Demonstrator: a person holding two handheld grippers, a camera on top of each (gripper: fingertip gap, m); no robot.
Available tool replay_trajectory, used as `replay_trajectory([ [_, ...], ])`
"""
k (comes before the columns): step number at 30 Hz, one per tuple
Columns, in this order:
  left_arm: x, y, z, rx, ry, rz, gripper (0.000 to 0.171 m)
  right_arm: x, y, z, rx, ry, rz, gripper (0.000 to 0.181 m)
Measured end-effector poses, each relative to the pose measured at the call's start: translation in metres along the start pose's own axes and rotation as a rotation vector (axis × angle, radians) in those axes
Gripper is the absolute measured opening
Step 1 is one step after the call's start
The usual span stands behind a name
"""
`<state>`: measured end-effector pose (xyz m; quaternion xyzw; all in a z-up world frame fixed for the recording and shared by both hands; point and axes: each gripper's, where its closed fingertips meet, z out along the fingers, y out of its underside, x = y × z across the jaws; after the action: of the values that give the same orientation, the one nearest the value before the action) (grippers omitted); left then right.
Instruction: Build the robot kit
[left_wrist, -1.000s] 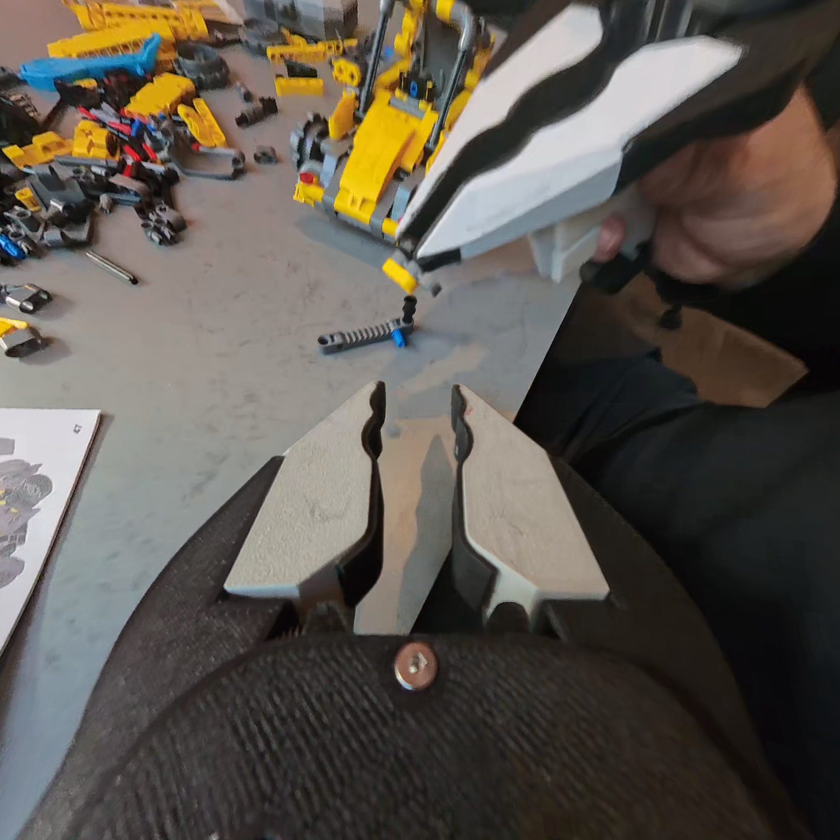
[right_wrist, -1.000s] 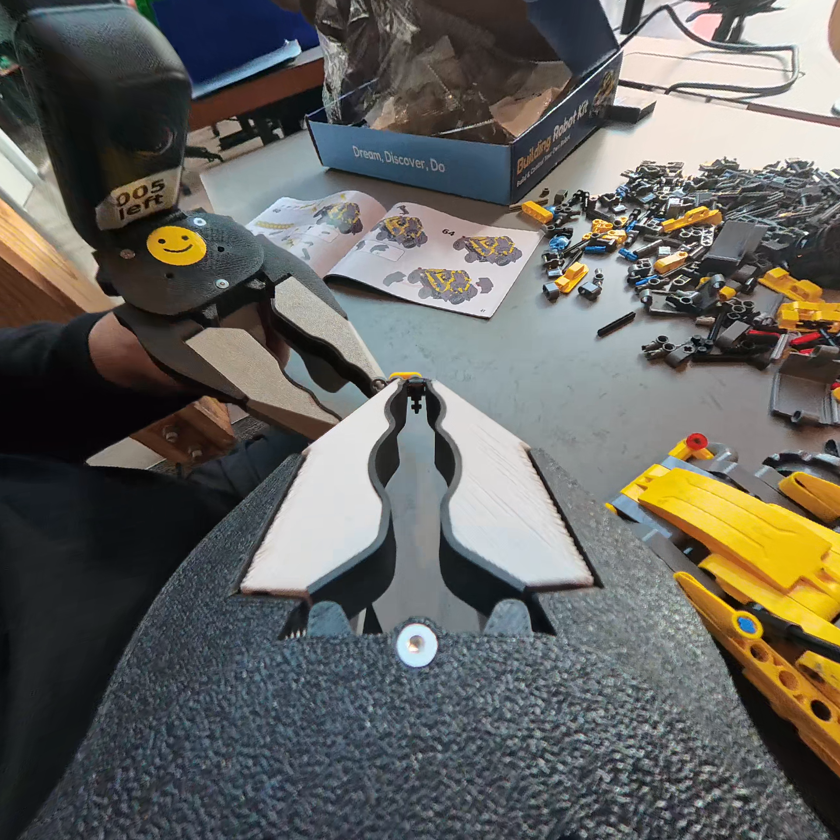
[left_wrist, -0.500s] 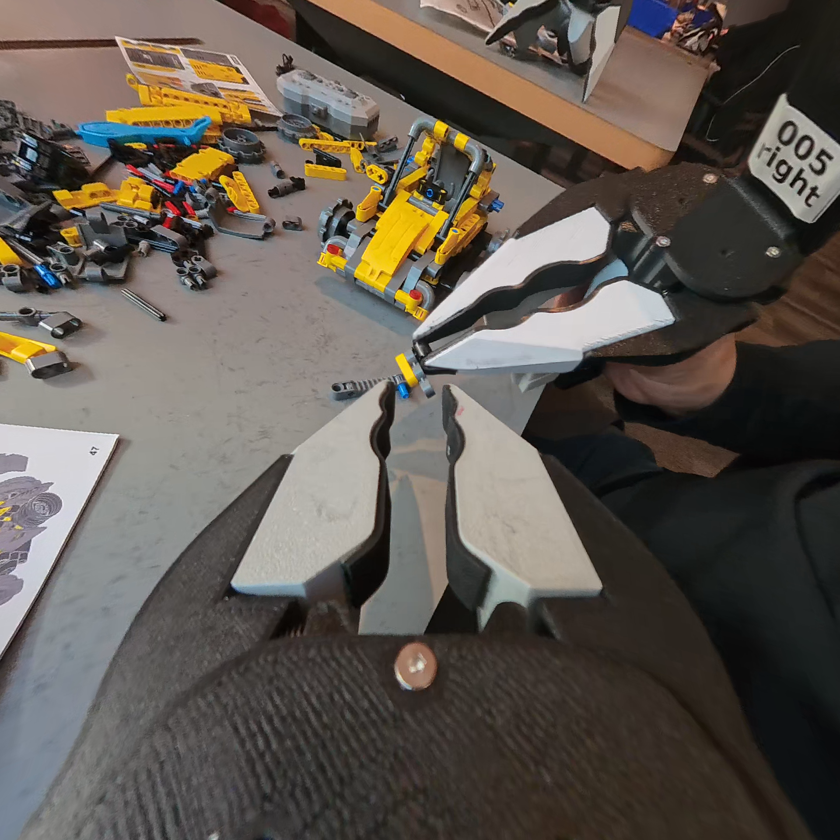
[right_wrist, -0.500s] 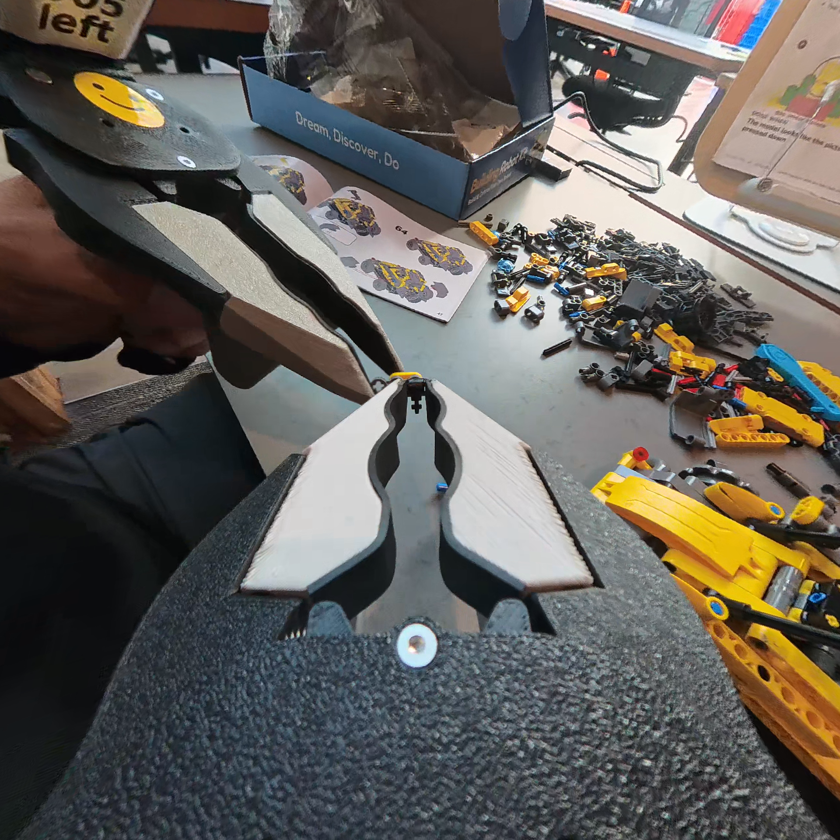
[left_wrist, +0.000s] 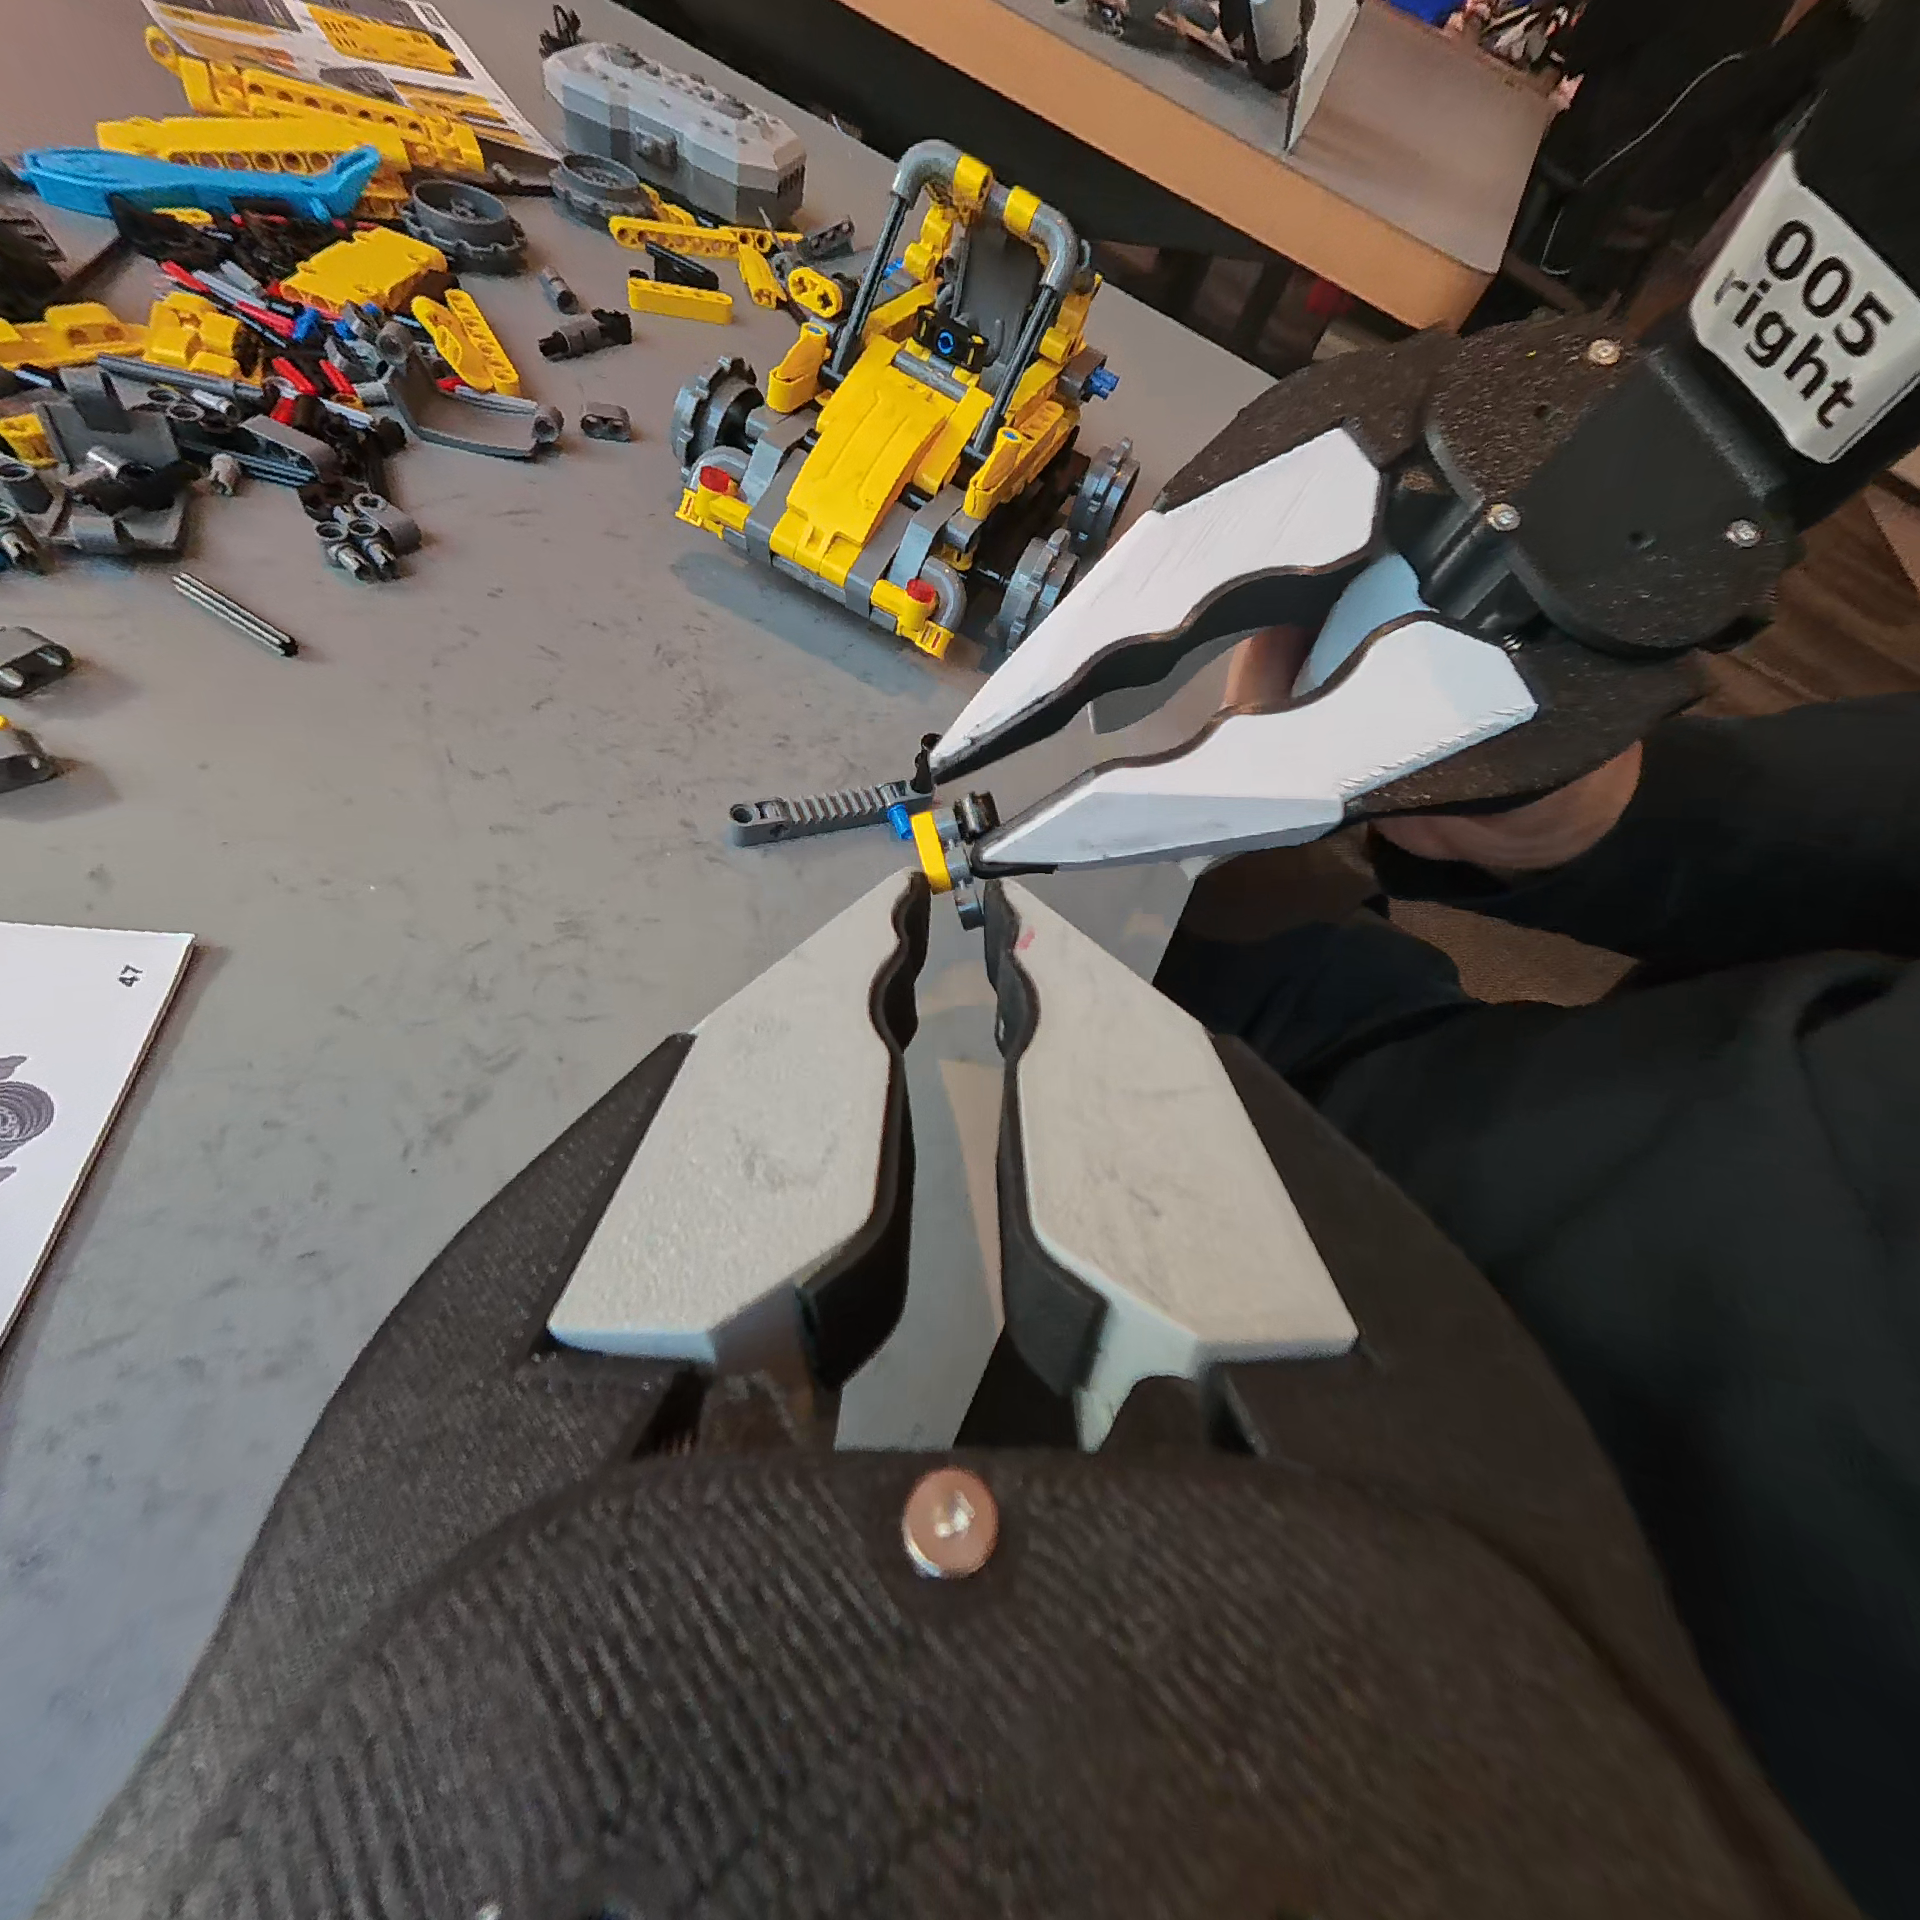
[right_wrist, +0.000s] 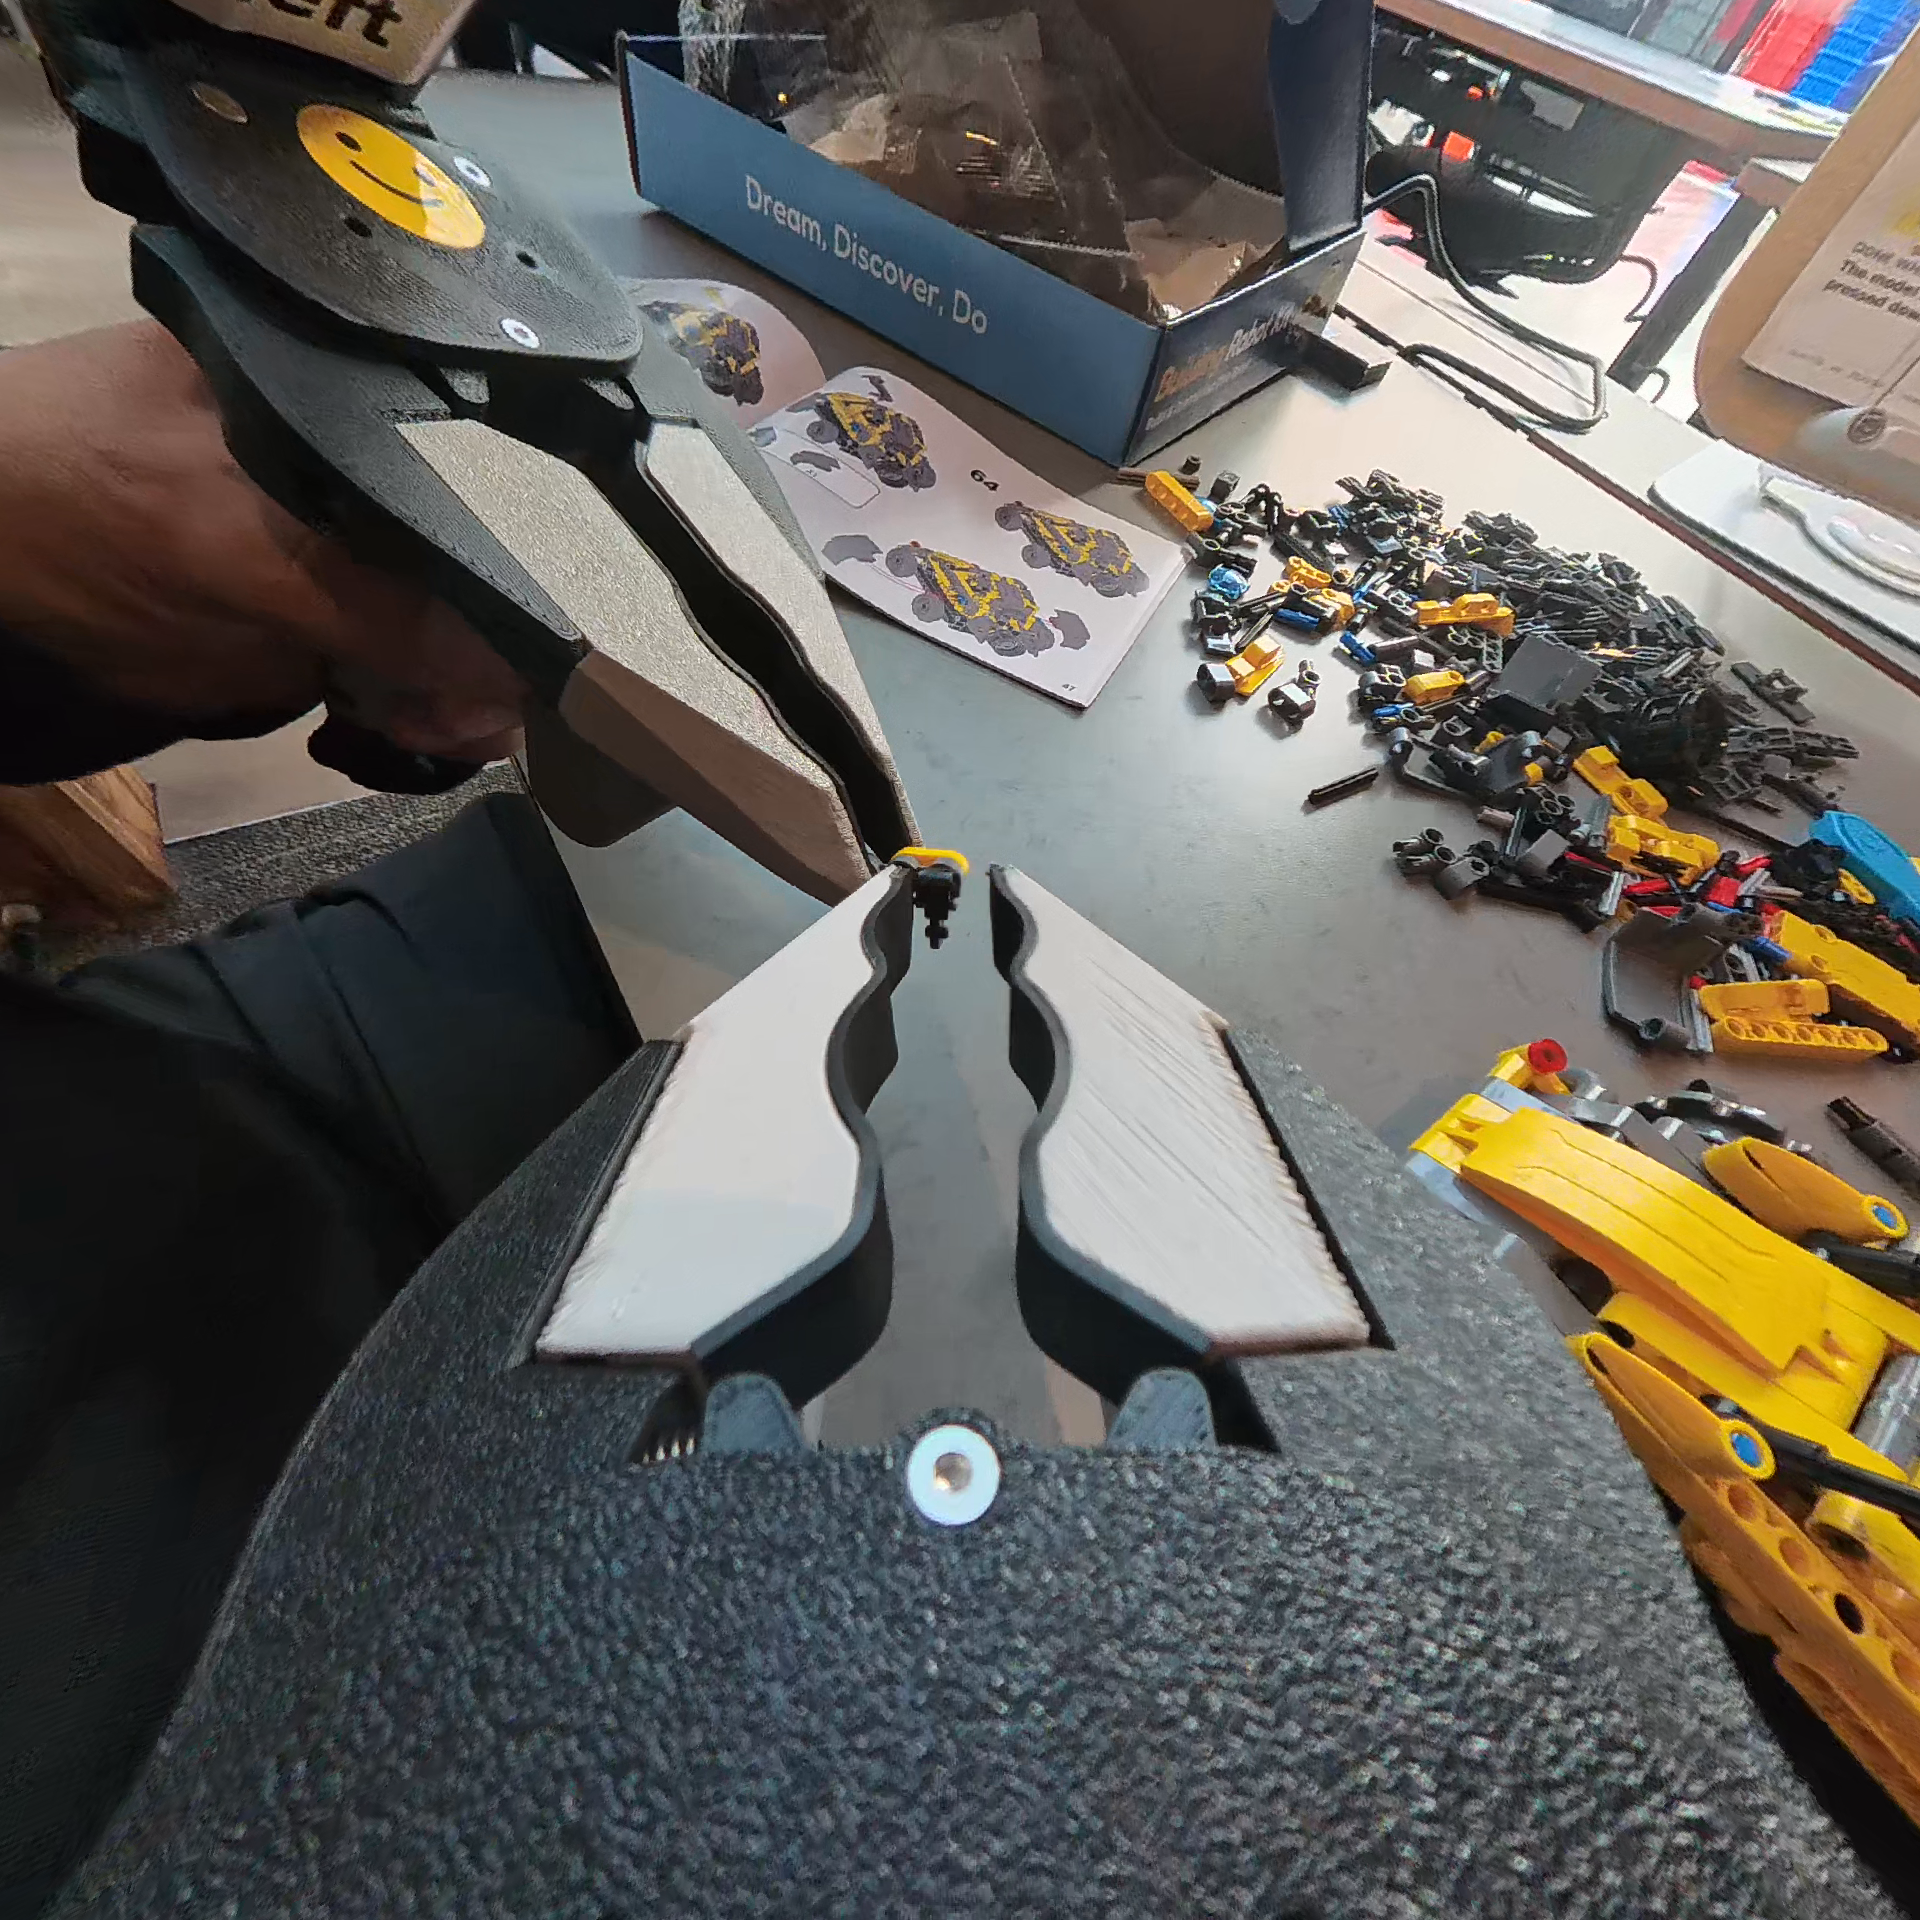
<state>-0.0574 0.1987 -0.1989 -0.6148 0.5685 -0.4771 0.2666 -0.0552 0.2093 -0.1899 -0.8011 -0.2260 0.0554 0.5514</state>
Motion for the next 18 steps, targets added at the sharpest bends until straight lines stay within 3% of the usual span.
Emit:
replay_trajectory([
  [9,0.003,0.006,0.001,-0.024,0.030,0.002,0.008,0.006,0.005,-0.001,-0.027,-0.003,-0.013,0.036],
  [18,0.003,0.019,0.007,-0.107,0.023,0.044,0.007,0.002,0.018,-0.005,-0.129,0.019,-0.266,0.042],
])
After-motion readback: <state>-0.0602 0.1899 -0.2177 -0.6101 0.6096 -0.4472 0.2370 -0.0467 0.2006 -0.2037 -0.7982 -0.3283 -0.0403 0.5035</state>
